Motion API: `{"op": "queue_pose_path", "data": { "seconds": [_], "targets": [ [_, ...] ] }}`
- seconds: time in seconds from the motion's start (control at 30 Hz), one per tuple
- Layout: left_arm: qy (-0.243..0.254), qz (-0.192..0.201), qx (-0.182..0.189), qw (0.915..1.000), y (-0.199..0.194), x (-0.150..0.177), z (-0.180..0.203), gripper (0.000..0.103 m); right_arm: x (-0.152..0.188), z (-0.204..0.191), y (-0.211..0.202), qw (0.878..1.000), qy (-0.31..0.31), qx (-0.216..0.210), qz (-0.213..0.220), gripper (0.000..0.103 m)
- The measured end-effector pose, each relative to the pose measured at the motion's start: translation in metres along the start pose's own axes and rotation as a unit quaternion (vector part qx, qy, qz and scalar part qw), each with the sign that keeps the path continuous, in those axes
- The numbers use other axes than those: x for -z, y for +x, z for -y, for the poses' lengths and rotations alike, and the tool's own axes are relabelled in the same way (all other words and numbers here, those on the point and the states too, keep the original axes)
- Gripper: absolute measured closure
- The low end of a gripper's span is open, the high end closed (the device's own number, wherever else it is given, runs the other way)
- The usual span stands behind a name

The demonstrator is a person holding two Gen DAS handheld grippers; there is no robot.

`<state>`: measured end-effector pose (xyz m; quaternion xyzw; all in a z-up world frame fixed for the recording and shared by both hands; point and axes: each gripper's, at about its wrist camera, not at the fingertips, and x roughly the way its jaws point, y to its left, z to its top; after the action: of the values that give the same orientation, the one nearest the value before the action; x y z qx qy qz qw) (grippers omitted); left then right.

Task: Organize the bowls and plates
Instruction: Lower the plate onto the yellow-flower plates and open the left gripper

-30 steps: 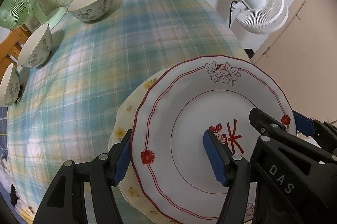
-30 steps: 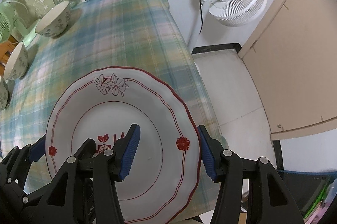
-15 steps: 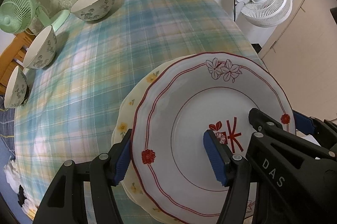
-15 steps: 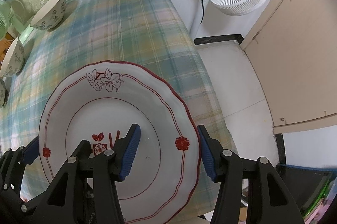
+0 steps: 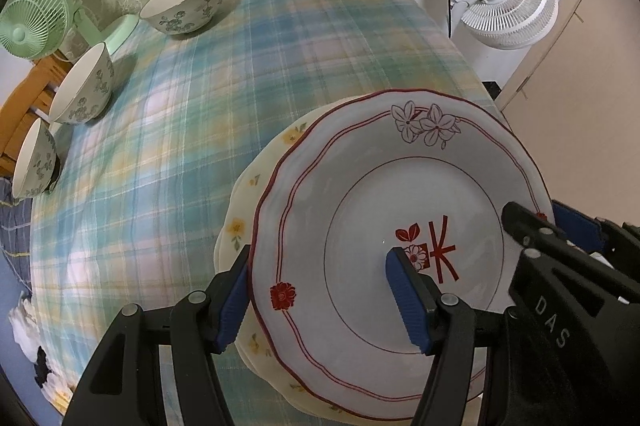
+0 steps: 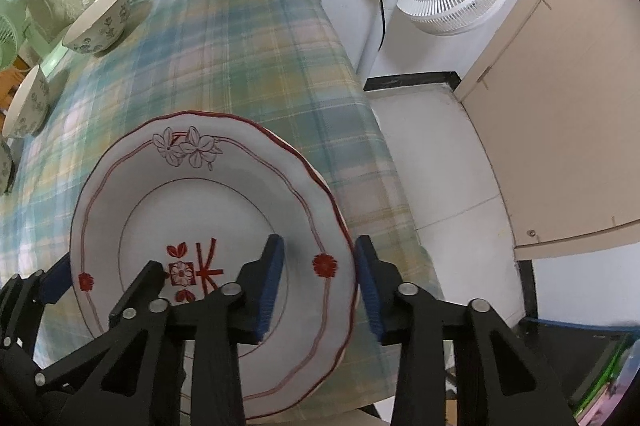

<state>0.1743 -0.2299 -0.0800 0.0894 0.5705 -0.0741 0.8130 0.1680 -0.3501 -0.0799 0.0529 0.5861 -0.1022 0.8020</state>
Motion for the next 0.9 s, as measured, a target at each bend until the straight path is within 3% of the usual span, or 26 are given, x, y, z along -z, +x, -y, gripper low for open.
{"op": "queue_pose_path", "data": {
  "seconds": [0.33,0.4,0.7,0.9],
  "targets": [
    [0.003,0.001,-0.024,0.9997,0.001,0.007,-0.002,0.037,0.002,-0.012,-0.003,1.000,-0.026,0.013,0.006,0.067],
    [0.004,0.004,-0.024,0.9997,0.002,0.008,-0.003,0.033,0.002,-0.014,-0.003,1.000,-0.028,0.013,0.007,0.067],
    [0.003,0.010,0.021,0.9997,0.000,0.011,-0.009,0.016,0.005,-0.015,-0.005,1.000,-0.018,0.009,0.013,0.067],
    [-0.006,0.014,0.027,0.9995,-0.008,0.015,-0.017,0.014,0.004,-0.011,-0.006,1.000,0.004,-0.022,0.011,0.053]
  ]
}}
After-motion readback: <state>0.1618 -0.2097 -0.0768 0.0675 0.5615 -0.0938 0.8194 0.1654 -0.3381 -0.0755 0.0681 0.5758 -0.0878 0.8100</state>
